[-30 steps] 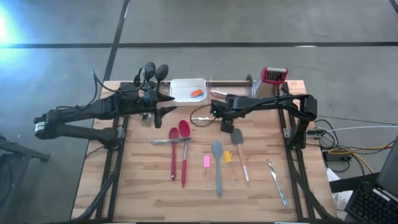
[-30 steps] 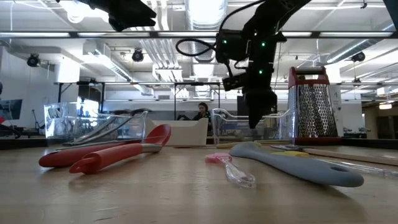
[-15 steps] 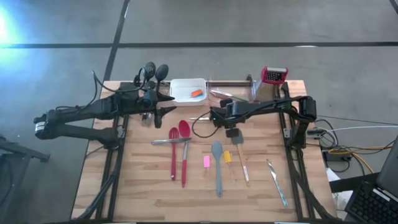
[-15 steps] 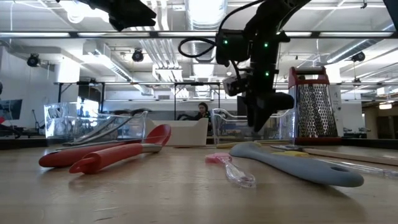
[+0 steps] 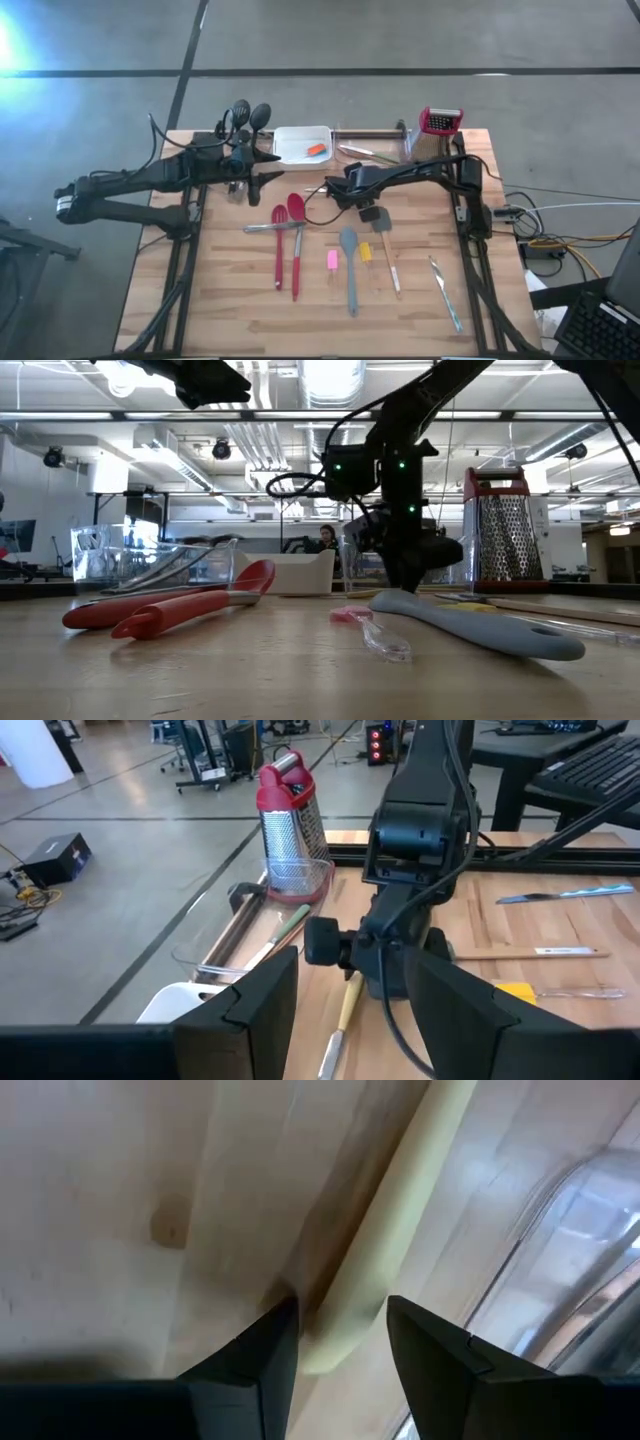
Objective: Pick & Place Kitchen Items
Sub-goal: Put the yellow table knife into the right transparent bin
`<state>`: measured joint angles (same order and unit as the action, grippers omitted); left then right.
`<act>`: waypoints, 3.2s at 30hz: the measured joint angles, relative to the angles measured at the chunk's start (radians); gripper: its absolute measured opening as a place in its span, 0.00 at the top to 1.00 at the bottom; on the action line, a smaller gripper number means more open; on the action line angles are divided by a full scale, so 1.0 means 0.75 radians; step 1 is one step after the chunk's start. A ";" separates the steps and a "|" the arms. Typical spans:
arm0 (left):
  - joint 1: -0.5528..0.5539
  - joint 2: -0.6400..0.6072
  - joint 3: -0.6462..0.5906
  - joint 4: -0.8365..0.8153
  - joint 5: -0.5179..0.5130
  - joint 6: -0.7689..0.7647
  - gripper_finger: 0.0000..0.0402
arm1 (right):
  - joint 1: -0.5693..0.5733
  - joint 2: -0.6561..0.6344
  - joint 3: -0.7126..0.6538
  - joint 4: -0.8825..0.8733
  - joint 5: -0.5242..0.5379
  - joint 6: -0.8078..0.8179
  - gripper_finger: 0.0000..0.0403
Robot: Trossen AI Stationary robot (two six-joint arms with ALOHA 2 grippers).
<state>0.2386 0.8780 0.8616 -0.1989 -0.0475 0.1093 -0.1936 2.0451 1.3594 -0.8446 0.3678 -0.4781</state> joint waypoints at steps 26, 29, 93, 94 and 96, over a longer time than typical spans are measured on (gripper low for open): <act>0.000 0.000 0.000 -0.017 -0.004 -0.006 0.53 | -0.074 0.010 0.032 0.003 -0.306 0.045 0.84; 0.000 0.000 0.000 -0.017 -0.004 -0.007 0.53 | -0.075 0.010 0.031 -0.001 -0.316 0.049 0.85; 0.001 0.000 0.000 -0.017 -0.004 -0.021 0.53 | -0.681 -0.313 0.151 -0.265 -0.227 0.069 0.85; 0.001 0.000 0.000 -0.017 -0.004 -0.021 0.53 | -0.686 -0.304 0.150 -0.269 -0.227 0.070 0.85; 0.001 0.000 0.000 -0.020 -0.004 -0.021 0.53 | -0.698 -0.288 0.148 -0.291 -0.242 0.068 0.85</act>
<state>0.2390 0.8780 0.8617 -0.2137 -0.0504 0.0933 -0.7171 1.8293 1.4705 -1.0627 0.1866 -0.4270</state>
